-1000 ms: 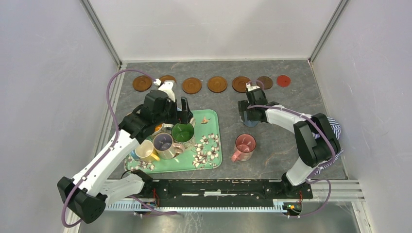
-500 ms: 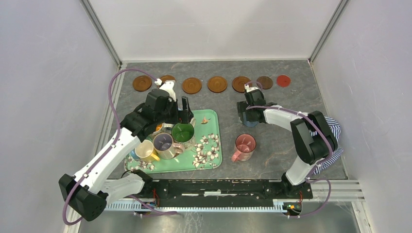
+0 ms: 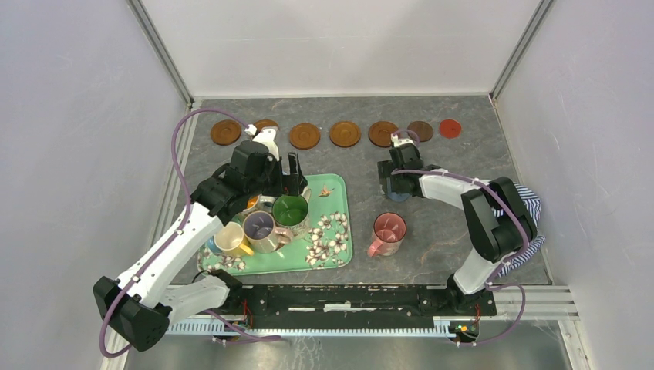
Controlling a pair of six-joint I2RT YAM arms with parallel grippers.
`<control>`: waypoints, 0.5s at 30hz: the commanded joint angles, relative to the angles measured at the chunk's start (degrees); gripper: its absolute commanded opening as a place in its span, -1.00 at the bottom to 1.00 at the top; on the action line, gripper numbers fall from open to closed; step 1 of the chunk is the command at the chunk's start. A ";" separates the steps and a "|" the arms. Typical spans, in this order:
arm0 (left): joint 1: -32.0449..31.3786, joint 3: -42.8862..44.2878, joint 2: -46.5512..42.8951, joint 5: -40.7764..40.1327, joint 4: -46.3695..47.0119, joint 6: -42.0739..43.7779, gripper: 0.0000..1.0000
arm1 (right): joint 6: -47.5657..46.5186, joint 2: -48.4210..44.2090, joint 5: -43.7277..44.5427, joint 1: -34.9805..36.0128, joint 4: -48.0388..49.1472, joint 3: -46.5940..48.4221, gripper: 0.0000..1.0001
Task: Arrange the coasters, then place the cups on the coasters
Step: Move the coaster to the center of the board.
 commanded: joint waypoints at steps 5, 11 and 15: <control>-0.13 2.21 -0.31 -0.41 0.43 -1.31 0.99 | 0.92 -0.24 1.25 -3.77 0.95 -4.52 0.74; -0.12 2.34 -0.22 -0.33 0.44 -0.95 0.99 | 1.42 -0.33 0.53 -6.69 1.09 -4.70 0.71; -0.11 2.35 -0.53 -0.15 0.43 -0.74 0.99 | 1.44 -0.15 0.66 -9.60 0.77 -3.97 0.71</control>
